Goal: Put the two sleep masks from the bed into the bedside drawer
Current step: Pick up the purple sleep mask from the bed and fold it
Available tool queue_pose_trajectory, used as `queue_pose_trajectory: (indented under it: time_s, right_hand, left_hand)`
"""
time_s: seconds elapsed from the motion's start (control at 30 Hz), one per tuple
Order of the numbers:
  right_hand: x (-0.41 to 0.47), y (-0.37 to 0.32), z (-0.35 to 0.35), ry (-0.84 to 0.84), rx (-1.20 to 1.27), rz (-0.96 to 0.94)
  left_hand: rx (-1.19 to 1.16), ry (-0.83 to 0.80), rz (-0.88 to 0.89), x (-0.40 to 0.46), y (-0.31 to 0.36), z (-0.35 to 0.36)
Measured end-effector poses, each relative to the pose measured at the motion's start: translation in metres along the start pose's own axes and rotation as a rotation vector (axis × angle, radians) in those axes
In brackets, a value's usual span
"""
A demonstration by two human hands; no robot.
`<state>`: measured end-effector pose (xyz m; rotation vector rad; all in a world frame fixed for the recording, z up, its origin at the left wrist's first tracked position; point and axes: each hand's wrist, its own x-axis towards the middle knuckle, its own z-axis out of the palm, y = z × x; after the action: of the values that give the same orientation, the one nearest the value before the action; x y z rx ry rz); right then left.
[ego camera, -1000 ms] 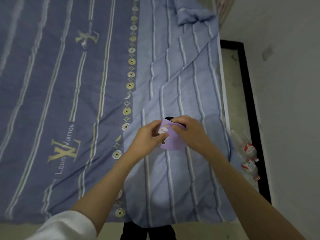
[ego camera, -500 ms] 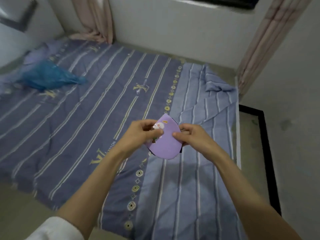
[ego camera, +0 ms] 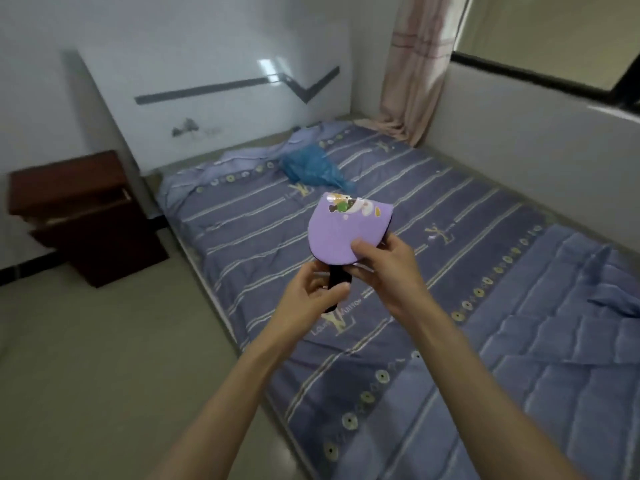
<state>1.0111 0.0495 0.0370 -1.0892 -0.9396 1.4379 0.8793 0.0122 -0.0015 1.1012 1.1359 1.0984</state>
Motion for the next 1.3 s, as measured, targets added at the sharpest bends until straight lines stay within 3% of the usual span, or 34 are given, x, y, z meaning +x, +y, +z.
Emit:
queue_pose_trajectory:
  time_s: [0.1,0.2,0.23,0.37,0.47,0.63,0.77,0.97,1.07,1.2,1.3]
  right_hand:
    - [0.011,0.008,0.061,-0.076,-0.004,-0.037]
    - [0.024,0.025,0.121,-0.095,-0.028,-0.066]
    - [0.027,0.030,0.137,-0.096,-0.030,-0.067]
    - [0.035,0.067,0.219,-0.213,-0.054,-0.085]
    - [0.038,0.098,0.275,-0.342,-0.056,-0.058]
    - [0.057,0.132,0.357,-0.503,-0.044,-0.017]
    - [0.089,0.151,0.410,-0.627,-0.136,-0.019]
    - [0.166,0.172,0.490,-0.740,-0.194,0.033]
    - [0.211,0.174,0.528,-0.771,-0.220,0.068]
    - [0.274,0.175,0.582,-0.855,-0.331,0.084]
    - [0.309,0.179,0.619,-0.910,-0.343,0.086]
  left_hand:
    - [0.094,0.147,0.050,-0.012,0.019,-0.056]
    - [0.134,0.180,0.012,-0.033,0.030,-0.130]
    - [0.042,0.176,-0.015,-0.040,0.034,-0.153]
    - [-0.721,0.302,0.033,-0.065,0.054,-0.265]
    - [-0.882,0.391,0.117,-0.075,0.063,-0.338]
    - [-0.705,0.641,0.109,-0.064,0.064,-0.418]
    - [-0.540,0.709,0.122,-0.040,0.060,-0.472]
    - [-0.386,0.643,0.003,0.023,0.066,-0.555]
    - [-0.191,0.593,-0.048,0.060,0.072,-0.597]
    - [-0.170,0.587,0.042,0.106,0.087,-0.656]
    - [-0.187,0.556,0.002,0.135,0.093,-0.695]
